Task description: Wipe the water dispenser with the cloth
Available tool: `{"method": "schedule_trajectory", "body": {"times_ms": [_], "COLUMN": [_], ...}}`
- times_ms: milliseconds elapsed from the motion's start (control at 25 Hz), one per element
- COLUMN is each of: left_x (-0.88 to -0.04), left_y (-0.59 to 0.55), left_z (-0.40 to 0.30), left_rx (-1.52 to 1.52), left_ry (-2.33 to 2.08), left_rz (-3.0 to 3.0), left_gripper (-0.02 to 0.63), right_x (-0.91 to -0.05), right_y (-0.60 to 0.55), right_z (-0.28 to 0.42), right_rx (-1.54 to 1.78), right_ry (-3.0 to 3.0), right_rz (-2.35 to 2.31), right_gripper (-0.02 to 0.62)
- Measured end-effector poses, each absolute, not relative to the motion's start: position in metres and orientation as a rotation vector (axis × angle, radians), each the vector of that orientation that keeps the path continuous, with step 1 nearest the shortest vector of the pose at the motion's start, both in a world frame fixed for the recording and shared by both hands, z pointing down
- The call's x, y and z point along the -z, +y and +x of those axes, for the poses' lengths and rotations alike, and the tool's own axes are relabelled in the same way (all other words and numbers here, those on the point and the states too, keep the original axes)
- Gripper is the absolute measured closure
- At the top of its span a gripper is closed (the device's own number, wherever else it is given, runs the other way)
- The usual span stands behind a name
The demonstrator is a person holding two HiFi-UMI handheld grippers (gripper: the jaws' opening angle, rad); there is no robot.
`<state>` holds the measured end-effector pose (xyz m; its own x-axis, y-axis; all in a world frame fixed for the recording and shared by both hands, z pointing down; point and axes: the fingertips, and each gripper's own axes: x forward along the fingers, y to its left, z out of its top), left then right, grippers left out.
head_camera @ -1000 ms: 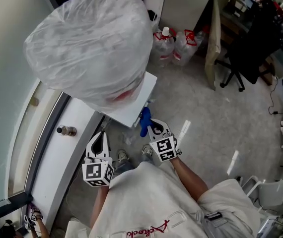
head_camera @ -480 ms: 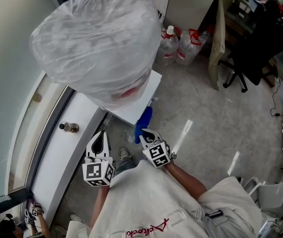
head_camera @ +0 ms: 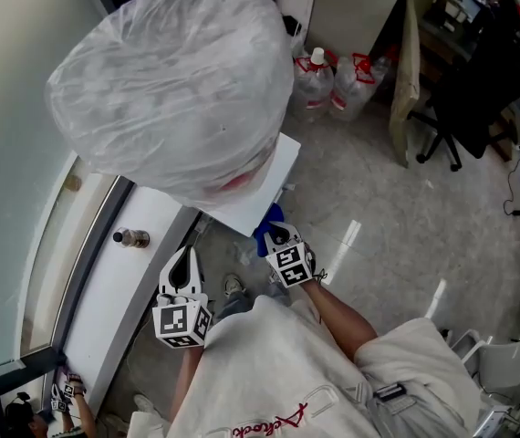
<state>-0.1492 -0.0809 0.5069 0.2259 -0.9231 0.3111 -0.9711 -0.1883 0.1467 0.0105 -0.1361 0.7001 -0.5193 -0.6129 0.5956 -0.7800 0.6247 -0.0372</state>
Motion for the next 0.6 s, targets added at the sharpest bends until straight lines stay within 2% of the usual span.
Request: {"method": "schedule_trajectory", "body": {"times_ms": [600], "left_x": [-0.512], "left_y": [-0.102], "left_z": [-0.138], "left_rx": [-0.249], "left_ry": [-1.81], "left_rz": [2.14], "left_gripper": [0.595], "right_x": [-0.686], "right_y": [-0.283], "right_z": [0.099], "right_rx": [-0.316], "right_ry": [-2.238], "right_rz": [1.35], "right_gripper": [0.572]}}
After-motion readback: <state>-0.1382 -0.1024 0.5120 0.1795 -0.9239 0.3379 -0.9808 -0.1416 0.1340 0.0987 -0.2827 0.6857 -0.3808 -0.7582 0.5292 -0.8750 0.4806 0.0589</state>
